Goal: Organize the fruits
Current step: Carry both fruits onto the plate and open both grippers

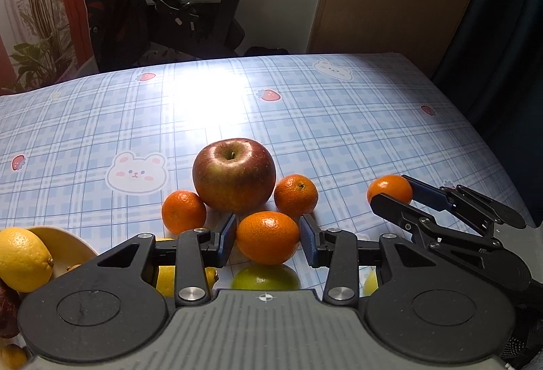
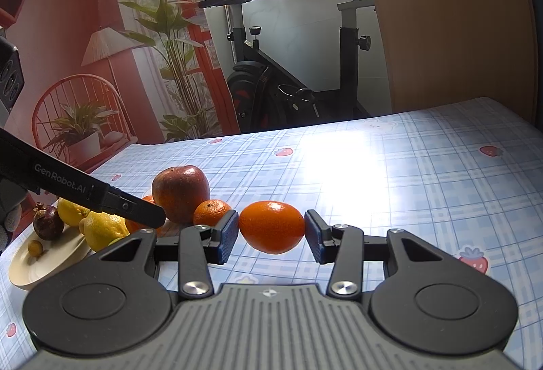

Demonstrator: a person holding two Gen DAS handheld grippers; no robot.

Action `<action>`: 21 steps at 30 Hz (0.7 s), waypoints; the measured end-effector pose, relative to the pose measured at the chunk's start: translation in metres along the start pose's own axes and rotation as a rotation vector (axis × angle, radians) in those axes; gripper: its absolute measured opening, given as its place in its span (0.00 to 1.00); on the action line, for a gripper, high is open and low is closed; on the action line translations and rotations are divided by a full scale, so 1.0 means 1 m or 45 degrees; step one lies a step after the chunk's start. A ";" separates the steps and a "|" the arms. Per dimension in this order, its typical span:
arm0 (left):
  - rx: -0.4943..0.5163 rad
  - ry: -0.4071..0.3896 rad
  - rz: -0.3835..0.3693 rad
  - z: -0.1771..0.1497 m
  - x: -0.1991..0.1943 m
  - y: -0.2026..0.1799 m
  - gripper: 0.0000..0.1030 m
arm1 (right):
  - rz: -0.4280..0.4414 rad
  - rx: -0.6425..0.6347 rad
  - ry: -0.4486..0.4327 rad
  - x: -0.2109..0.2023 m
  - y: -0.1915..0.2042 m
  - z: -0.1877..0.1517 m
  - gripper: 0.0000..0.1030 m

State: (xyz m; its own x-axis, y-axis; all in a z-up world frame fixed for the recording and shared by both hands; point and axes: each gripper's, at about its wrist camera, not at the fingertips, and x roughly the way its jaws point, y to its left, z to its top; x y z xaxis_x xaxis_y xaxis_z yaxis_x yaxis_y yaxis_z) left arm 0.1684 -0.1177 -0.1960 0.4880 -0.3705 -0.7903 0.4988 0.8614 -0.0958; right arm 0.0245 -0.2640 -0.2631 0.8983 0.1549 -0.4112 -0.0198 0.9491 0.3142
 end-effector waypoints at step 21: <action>-0.212 -0.217 0.105 -0.030 -0.096 0.093 0.42 | 0.084 -0.163 0.049 0.003 0.059 0.028 0.44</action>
State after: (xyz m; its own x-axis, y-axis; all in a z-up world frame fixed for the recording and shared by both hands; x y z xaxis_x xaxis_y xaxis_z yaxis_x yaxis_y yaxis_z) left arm 0.1462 0.0082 -0.1468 0.6427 -0.3377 -0.6877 0.3344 0.9312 -0.1447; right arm 0.0378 -0.2156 -0.2221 0.8757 0.2262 -0.4267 -0.1364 0.9634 0.2308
